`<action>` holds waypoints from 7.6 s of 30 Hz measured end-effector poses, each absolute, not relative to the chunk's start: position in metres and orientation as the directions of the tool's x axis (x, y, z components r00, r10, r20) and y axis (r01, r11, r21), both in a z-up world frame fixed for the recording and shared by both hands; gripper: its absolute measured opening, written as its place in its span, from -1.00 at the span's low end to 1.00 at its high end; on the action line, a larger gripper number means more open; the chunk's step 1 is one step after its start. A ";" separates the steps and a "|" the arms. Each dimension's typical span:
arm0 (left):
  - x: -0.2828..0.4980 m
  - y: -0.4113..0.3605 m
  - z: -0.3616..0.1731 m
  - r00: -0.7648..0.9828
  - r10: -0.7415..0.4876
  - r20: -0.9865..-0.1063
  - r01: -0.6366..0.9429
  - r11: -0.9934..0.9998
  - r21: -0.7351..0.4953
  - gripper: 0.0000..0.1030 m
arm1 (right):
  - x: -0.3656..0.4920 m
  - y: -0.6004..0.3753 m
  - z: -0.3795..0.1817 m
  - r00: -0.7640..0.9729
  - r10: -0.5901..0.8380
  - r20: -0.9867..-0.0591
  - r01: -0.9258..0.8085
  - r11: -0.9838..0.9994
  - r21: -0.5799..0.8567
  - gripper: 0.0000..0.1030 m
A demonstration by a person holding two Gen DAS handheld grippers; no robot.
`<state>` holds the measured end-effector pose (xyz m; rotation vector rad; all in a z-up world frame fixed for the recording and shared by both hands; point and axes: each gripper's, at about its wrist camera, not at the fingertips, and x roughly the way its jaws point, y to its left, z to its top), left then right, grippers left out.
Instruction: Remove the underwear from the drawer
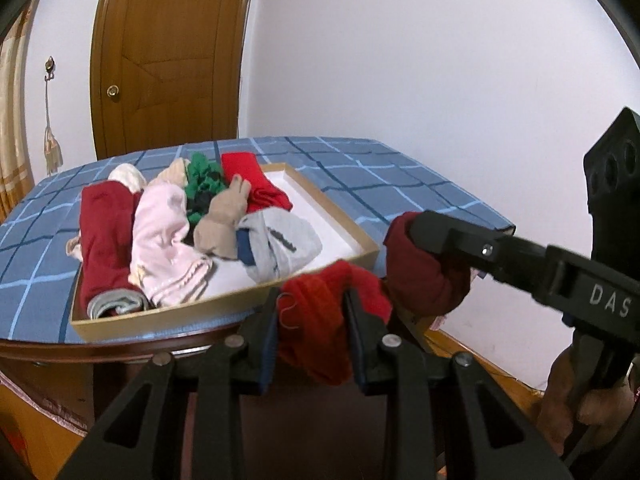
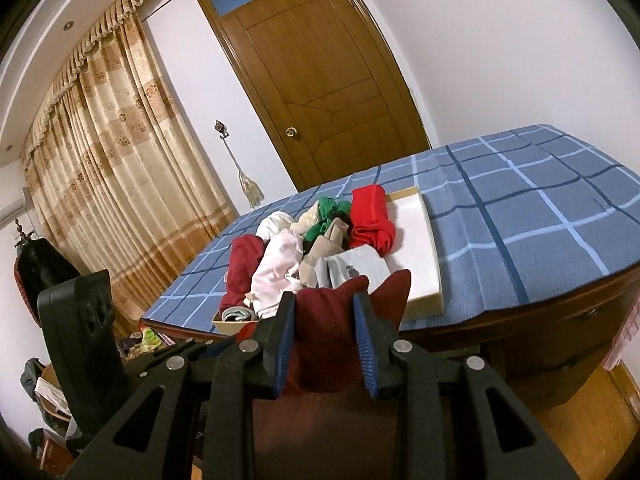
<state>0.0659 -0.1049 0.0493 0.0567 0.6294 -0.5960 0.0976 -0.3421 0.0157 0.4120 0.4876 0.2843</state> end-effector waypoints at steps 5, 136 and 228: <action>0.070 -0.108 0.057 0.653 -0.519 -0.551 0.549 0.826 -0.127 -0.45 | 0.101 -0.343 0.021 0.856 0.351 -0.380 -0.167 0.882 0.440 -0.38; 0.203 -0.172 0.039 0.838 -0.156 -0.523 0.190 0.982 0.010 0.99 | 0.259 -0.391 -0.014 0.825 0.382 -0.418 -0.157 0.864 0.479 0.26; 0.164 -0.098 0.013 0.830 -0.113 -0.547 0.131 0.991 -0.006 0.99 | 0.216 -0.343 -0.013 0.863 0.209 -0.460 -0.065 0.949 0.309 0.25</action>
